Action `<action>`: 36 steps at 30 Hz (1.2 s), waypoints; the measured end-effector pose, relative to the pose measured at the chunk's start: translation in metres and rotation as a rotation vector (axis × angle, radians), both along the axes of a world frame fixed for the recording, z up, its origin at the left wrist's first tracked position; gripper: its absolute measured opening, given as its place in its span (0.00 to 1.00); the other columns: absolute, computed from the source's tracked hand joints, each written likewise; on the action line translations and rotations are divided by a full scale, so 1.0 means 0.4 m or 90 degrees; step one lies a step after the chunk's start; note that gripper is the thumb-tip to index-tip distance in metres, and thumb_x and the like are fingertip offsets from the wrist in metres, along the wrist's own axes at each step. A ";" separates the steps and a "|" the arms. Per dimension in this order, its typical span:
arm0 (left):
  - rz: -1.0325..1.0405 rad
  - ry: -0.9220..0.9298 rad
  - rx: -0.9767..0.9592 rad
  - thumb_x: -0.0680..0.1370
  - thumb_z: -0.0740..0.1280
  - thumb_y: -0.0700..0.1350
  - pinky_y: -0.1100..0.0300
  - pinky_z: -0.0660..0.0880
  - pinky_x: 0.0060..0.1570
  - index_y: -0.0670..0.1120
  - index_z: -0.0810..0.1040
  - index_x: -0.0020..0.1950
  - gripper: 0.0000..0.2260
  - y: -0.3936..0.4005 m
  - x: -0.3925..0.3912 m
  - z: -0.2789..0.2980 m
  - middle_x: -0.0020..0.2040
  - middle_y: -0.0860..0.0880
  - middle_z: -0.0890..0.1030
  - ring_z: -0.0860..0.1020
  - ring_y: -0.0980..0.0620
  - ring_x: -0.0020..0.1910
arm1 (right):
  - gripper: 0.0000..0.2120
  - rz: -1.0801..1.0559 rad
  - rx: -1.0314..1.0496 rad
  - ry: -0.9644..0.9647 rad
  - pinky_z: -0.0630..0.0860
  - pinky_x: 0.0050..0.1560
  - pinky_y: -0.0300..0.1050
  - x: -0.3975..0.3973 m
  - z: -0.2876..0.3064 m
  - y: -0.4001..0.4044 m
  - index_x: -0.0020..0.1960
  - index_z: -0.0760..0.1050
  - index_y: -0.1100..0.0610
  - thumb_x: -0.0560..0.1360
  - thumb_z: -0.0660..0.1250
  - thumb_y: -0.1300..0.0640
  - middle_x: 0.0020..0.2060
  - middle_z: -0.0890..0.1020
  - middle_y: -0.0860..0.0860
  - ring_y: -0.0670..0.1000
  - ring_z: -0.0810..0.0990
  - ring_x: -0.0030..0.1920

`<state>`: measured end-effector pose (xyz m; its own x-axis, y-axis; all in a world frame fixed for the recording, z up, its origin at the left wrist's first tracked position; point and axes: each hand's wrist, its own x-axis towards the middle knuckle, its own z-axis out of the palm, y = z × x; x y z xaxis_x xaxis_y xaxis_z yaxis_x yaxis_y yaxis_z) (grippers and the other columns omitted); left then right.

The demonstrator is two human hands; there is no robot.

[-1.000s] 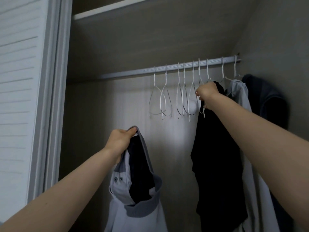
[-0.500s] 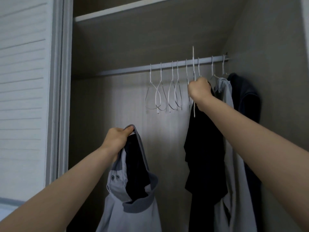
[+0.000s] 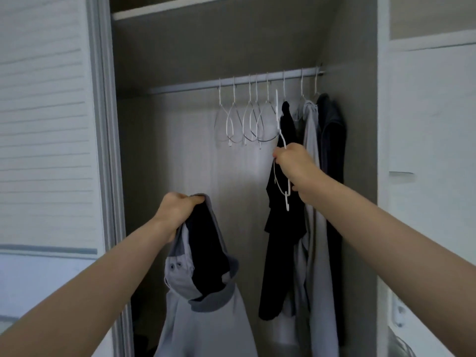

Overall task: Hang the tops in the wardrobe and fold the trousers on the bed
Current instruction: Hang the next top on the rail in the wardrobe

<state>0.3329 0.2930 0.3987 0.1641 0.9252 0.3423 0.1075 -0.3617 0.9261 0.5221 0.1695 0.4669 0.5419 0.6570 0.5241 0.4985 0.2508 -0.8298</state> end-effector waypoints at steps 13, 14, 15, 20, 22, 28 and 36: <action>0.202 0.274 -0.019 0.78 0.68 0.51 0.53 0.74 0.50 0.31 0.79 0.54 0.21 0.050 -0.071 -0.193 0.52 0.37 0.81 0.79 0.38 0.53 | 0.09 0.580 -0.278 0.243 0.72 0.43 0.53 0.017 -0.199 -0.310 0.56 0.68 0.48 0.78 0.61 0.47 0.42 0.81 0.59 0.57 0.80 0.40; 0.206 0.265 -0.033 0.77 0.69 0.51 0.53 0.74 0.51 0.32 0.80 0.53 0.20 0.061 -0.078 -0.202 0.51 0.37 0.81 0.79 0.38 0.53 | 0.10 0.620 -0.284 0.245 0.72 0.43 0.53 0.032 -0.205 -0.320 0.56 0.69 0.48 0.77 0.62 0.47 0.42 0.80 0.59 0.58 0.79 0.40; 0.207 0.256 -0.047 0.77 0.70 0.50 0.52 0.75 0.52 0.32 0.80 0.51 0.19 0.068 -0.086 -0.208 0.50 0.38 0.81 0.79 0.38 0.53 | 0.10 0.660 -0.288 0.249 0.72 0.44 0.54 0.048 -0.209 -0.329 0.56 0.69 0.48 0.77 0.62 0.47 0.42 0.79 0.60 0.58 0.78 0.40; 0.189 0.214 -0.046 0.76 0.72 0.44 0.47 0.71 0.65 0.30 0.77 0.60 0.19 0.086 -0.079 -0.245 0.61 0.35 0.78 0.76 0.39 0.62 | 0.11 0.792 -0.312 0.291 0.72 0.48 0.58 0.136 -0.229 -0.363 0.60 0.69 0.51 0.81 0.56 0.48 0.39 0.77 0.58 0.57 0.78 0.39; 0.170 0.150 -0.074 0.75 0.73 0.44 0.49 0.74 0.61 0.31 0.79 0.58 0.18 0.069 -0.071 -0.257 0.58 0.37 0.81 0.79 0.42 0.56 | 0.11 0.795 -0.322 0.278 0.73 0.48 0.58 0.152 -0.248 -0.364 0.60 0.69 0.52 0.81 0.55 0.49 0.36 0.77 0.57 0.57 0.77 0.37; 0.034 0.153 -0.089 0.72 0.74 0.51 0.53 0.79 0.47 0.40 0.86 0.39 0.13 -0.026 -0.023 -0.223 0.40 0.41 0.85 0.84 0.45 0.38 | 0.10 0.739 -0.344 0.218 0.74 0.52 0.66 0.137 -0.337 -0.316 0.57 0.72 0.53 0.80 0.59 0.50 0.35 0.75 0.57 0.55 0.77 0.36; -0.141 0.082 -0.002 0.74 0.72 0.47 0.61 0.77 0.44 0.45 0.87 0.40 0.08 -0.148 0.025 -0.087 0.41 0.45 0.85 0.83 0.50 0.41 | 0.10 0.649 -0.206 0.139 0.72 0.56 0.70 0.078 -0.493 -0.247 0.46 0.70 0.55 0.79 0.60 0.49 0.32 0.74 0.55 0.51 0.75 0.32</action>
<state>0.3428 0.2339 0.3638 0.4051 0.8627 0.3027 0.1427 -0.3867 0.9111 0.5531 0.0707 0.2696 -0.2757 0.9392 0.2047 0.0144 0.2169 -0.9761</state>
